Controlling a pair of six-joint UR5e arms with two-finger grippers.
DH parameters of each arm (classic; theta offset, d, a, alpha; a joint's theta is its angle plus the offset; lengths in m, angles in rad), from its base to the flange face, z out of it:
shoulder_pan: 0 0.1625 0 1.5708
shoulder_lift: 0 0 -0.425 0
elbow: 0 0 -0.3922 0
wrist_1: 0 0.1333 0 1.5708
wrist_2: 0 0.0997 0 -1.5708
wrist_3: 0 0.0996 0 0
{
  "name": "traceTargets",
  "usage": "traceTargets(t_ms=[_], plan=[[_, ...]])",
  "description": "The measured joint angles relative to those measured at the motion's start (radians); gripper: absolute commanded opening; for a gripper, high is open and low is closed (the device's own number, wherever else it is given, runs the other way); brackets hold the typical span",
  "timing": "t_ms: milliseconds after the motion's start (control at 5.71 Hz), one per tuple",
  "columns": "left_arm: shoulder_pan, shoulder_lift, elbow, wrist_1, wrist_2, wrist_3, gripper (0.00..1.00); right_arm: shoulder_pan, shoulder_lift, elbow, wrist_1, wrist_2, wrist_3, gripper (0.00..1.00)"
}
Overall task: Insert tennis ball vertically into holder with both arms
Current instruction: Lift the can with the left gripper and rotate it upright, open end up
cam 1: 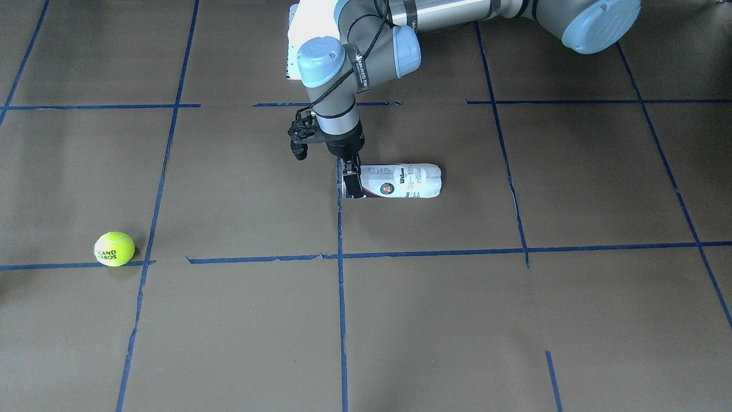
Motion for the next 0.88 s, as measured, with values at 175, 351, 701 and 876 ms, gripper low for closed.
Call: traceTargets(t_ms=[175,351,701,876], plan=[[0.0,0.001,0.008,-0.014,0.0,0.0,0.94,-0.001,0.0,0.0,0.0,0.0,0.0,1.0],[0.0,0.007,0.015,-0.026,0.001,0.001,0.93,-0.001,-0.001,-0.001,0.0,0.001,0.0,1.0],[0.0,0.018,0.019,-0.032,0.001,0.003,0.76,-0.001,-0.001,-0.001,0.0,0.001,0.0,1.0],[0.0,0.019,0.019,-0.033,0.001,0.003,0.72,-0.001,-0.001,0.0,0.0,0.002,0.0,1.0]])
